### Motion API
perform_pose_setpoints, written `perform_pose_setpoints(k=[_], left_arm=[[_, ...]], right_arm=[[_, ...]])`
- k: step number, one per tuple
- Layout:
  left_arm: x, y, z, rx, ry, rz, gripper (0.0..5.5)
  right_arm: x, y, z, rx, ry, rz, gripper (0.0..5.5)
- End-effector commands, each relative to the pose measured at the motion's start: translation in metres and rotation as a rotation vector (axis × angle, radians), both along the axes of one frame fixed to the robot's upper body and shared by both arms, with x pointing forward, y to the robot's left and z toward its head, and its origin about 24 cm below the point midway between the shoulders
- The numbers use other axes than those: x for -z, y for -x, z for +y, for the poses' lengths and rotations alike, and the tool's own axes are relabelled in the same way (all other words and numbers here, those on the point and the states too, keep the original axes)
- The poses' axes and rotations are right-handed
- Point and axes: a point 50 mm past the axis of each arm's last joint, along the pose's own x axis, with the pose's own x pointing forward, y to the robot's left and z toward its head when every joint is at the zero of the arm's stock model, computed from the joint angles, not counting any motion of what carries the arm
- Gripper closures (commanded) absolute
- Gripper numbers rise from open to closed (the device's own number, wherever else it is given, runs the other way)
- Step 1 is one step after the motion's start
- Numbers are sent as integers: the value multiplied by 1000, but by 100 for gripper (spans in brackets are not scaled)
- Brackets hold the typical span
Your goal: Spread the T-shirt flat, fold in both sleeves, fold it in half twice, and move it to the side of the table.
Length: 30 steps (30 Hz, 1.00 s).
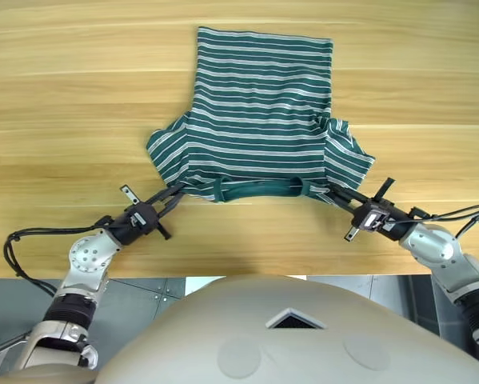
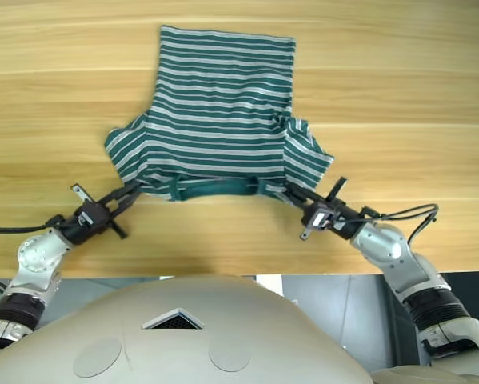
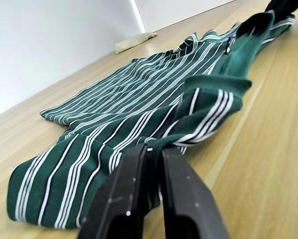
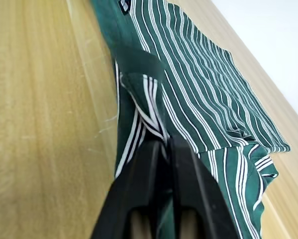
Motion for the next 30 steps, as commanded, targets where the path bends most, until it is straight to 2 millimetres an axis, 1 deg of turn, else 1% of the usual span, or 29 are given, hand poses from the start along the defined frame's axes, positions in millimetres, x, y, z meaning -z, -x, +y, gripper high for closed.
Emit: perform_pose_setpoints(k=[1,4,5,8,10,11,12,14,15,18,19,20,22,24,25,26,27,28,30], left_arm=[[3,1,-16,-12,42,7,431],[-10,7,-9,-23,81,-8,387],[-16,9,-2,-42,99,-15,366],[-38,16,29,-114,169,-32,317],[-45,19,48,-166,245,-34,286],[-46,19,56,-201,276,-46,268],[-46,17,62,-231,300,-63,263],[-46,12,63,-238,334,-77,263],[-44,9,59,-225,334,-83,263],[-40,2,46,-188,355,-108,263],[-38,-5,39,-186,365,-127,263],[-35,-11,34,-189,373,-145,263],[-31,-23,23,-192,394,-161,263],[-26,-32,17,-204,388,-163,263],[-23,-36,15,-213,364,-166,263],[-23,-39,14,-221,362,-175,263],[-25,-41,13,-226,366,-194,263],[-26,-43,12,-229,372,-212,263],[-30,-47,10,-228,380,-239,263]], right_arm=[[-4,-1,2,2,7,2,446],[-6,7,4,-11,-4,29,399],[-6,12,4,-13,-7,42,377],[-12,25,2,-12,-17,70,319],[-19,30,3,-4,-62,65,287],[-24,31,4,-5,-92,52,279],[-28,30,6,-12,-122,37,279],[-34,27,7,-31,-140,17,279],[-36,24,7,-43,-143,6,279],[-55,6,6,-88,-194,-69,279],[-65,-10,7,-98,-238,-124,279],[-71,-22,10,-127,-255,-155,279],[-75,-42,17,-196,-266,-165,279],[-69,-72,21,-160,-209,-200,279],[-62,-96,23,-98,-141,-232,279],[-53,-118,28,-34,-78,-243,279],[-39,-137,34,21,17,-236,279],[-24,-150,39,56,108,-220,279],[-1,-162,40,114,243,-185,279]])
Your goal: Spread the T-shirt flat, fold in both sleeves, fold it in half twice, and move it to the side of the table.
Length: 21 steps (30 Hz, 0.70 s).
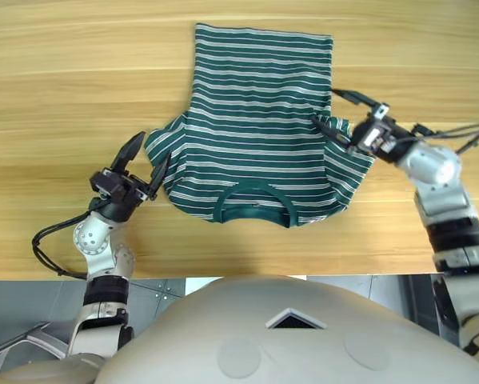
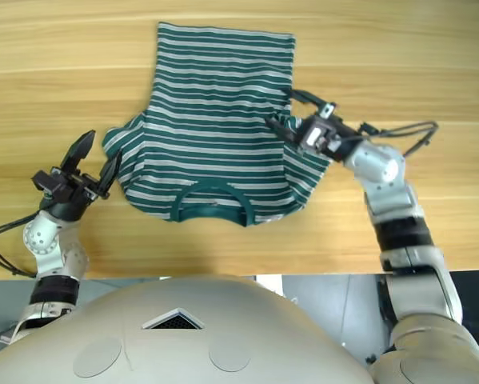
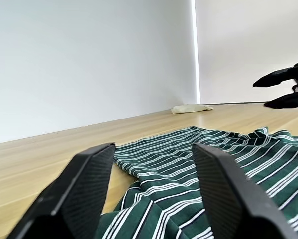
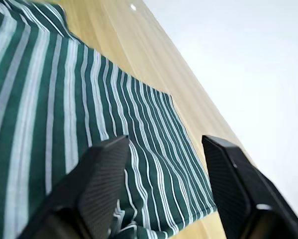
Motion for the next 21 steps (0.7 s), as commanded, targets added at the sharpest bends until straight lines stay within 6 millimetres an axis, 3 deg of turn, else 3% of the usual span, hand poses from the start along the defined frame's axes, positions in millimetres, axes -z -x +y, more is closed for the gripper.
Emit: perform_pose_setpoints(k=[1,10,14,16,18,21], left_arm=[[-6,-9,-3,-20,-2,-59,263],[-12,-13,-15,-20,-21,-101,263],[-7,-12,-17,-21,-53,-83,263],[0,-12,-12,-40,-150,-47,263],[4,-7,15,-149,-382,-5,263],[-13,24,50,-276,-684,-4,263]], right_arm=[[45,-32,6,162,266,64,279],[58,-53,8,287,417,71,279],[52,-60,4,348,418,52,279],[49,-61,6,341,376,32,279],[27,-63,16,280,184,-104,279],[-30,-59,26,194,-222,-367,279]])
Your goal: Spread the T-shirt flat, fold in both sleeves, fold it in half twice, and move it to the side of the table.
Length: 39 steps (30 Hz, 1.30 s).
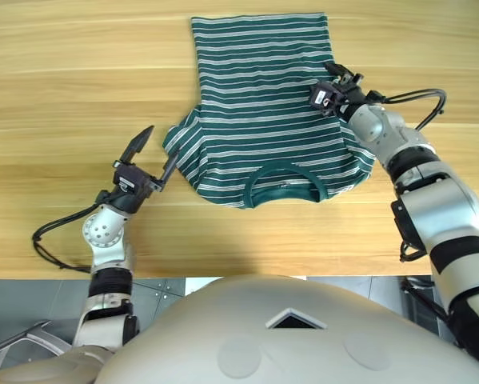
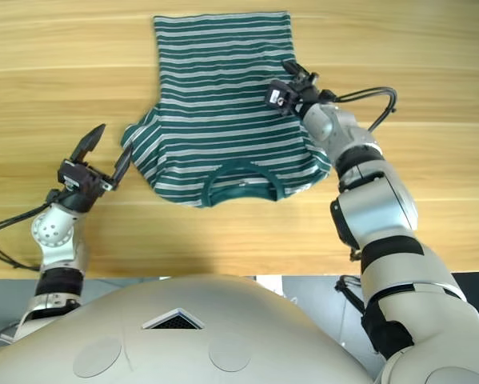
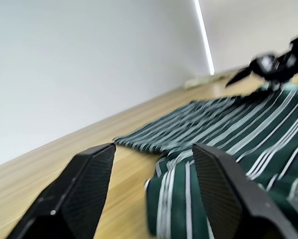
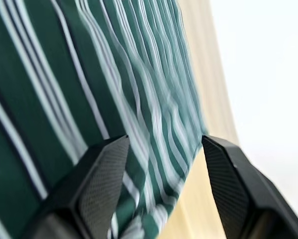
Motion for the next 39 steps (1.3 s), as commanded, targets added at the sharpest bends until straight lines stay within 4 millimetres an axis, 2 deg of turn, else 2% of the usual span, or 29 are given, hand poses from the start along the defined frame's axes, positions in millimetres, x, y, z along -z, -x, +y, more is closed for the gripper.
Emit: perform_pose_setpoints(k=[1,2,4,7,11,15,24,28,35,39], left_arm=[[-20,36,36,-96,-409,30,263],[-23,44,33,-52,-530,60,263],[-35,45,19,72,-693,55,263],[-42,34,0,237,-819,31,263],[-36,24,-5,347,-919,90,263],[-18,5,-13,404,-966,109,263],[-1,-25,-15,367,-1021,85,263],[8,-26,-5,322,-1051,124,263],[14,-27,-8,329,-1054,128,263],[17,-22,-21,401,-1001,113,263]], right_arm=[[-70,7,4,-116,-377,-363,279],[-84,15,7,-147,-448,-430,279],[-101,31,9,-166,-531,-492,279],[-103,45,14,-179,-514,-481,279],[-105,49,7,-124,-476,-464,279],[-102,50,1,-88,-440,-455,279],[-88,48,-3,-44,-412,-426,279],[-84,48,-8,-27,-402,-420,279],[-81,47,-9,-18,-408,-416,279],[-80,46,-9,-8,-413,-415,279]])
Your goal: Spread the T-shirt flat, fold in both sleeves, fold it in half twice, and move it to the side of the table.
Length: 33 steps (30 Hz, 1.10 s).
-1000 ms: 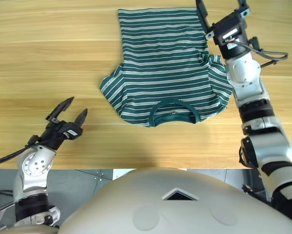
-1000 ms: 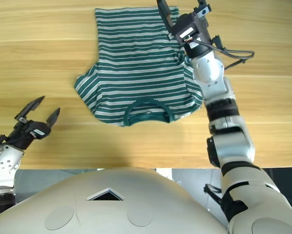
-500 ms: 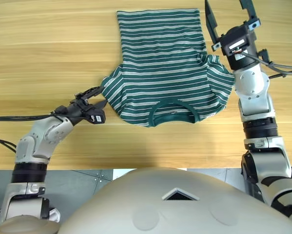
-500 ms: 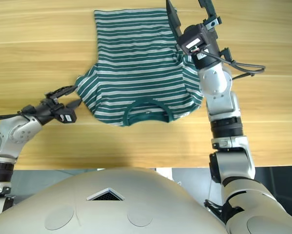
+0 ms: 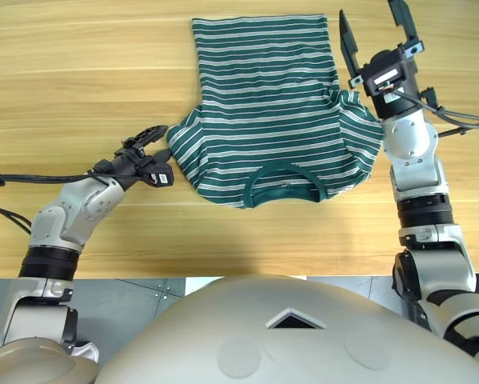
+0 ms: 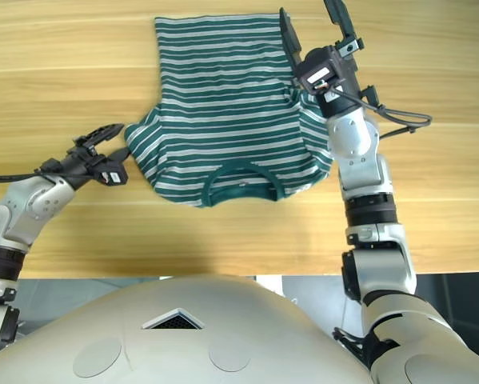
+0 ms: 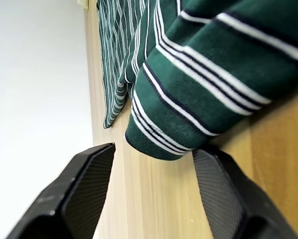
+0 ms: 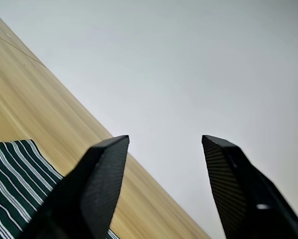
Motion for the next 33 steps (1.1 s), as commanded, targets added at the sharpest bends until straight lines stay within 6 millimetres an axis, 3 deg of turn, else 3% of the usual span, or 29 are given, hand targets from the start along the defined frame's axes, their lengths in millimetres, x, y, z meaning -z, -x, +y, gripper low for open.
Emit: perform_pose_setpoints(k=[1,5,14,22,27,33], left_arm=[[25,20,-7,47,-23,155,263],[27,20,-5,41,-24,163,285],[27,20,0,17,-33,178,435],[24,19,7,-47,7,140,532],[19,28,-8,-37,167,101,550],[11,20,-26,21,261,52,550]], right_arm=[[1,-1,-2,14,0,-1,279],[2,0,-2,15,-3,0,279],[4,0,-2,17,-10,8,279],[6,-1,-2,18,-17,16,279],[8,-1,0,17,-22,16,279],[10,-3,2,15,-26,21,279]])
